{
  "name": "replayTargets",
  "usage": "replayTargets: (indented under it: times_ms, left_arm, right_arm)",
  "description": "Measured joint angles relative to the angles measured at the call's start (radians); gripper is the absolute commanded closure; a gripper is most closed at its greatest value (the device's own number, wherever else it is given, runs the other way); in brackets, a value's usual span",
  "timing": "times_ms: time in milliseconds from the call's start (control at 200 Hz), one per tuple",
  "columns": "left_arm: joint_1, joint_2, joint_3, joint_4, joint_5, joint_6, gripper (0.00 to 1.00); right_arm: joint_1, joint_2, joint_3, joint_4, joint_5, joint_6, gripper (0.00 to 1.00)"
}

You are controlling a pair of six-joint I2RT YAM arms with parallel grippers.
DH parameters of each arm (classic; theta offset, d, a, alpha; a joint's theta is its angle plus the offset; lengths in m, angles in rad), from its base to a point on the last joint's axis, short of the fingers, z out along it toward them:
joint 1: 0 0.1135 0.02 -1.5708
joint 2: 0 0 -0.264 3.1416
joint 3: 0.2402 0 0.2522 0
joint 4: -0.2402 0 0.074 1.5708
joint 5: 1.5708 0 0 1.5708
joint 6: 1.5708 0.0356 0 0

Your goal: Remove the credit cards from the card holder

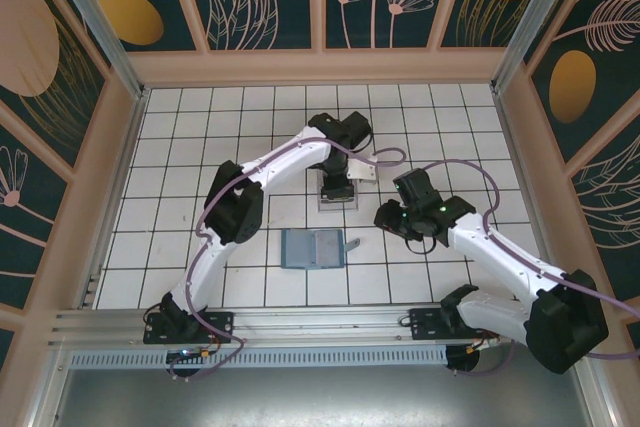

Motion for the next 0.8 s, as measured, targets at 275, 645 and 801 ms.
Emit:
replayTargets:
  times_ms: [275, 645, 801]
  left_arm:
    - [0.002, 0.000, 0.039, 0.038, -0.067, -0.018, 0.65]
    - [0.004, -0.134, 0.001, 0.138, -0.119, -0.192, 0.63]
    - [0.004, -0.277, -0.133, 0.247, -0.125, -0.340, 0.64]
  right_arm:
    - [0.000, 0.000, 0.008, -0.004, 0.000, 0.000, 0.61]
    - [0.001, 0.021, 0.020, -0.005, -0.024, -0.007, 0.61]
    - [0.006, 0.059, 0.045, 0.003, -0.036, -0.022, 0.61]
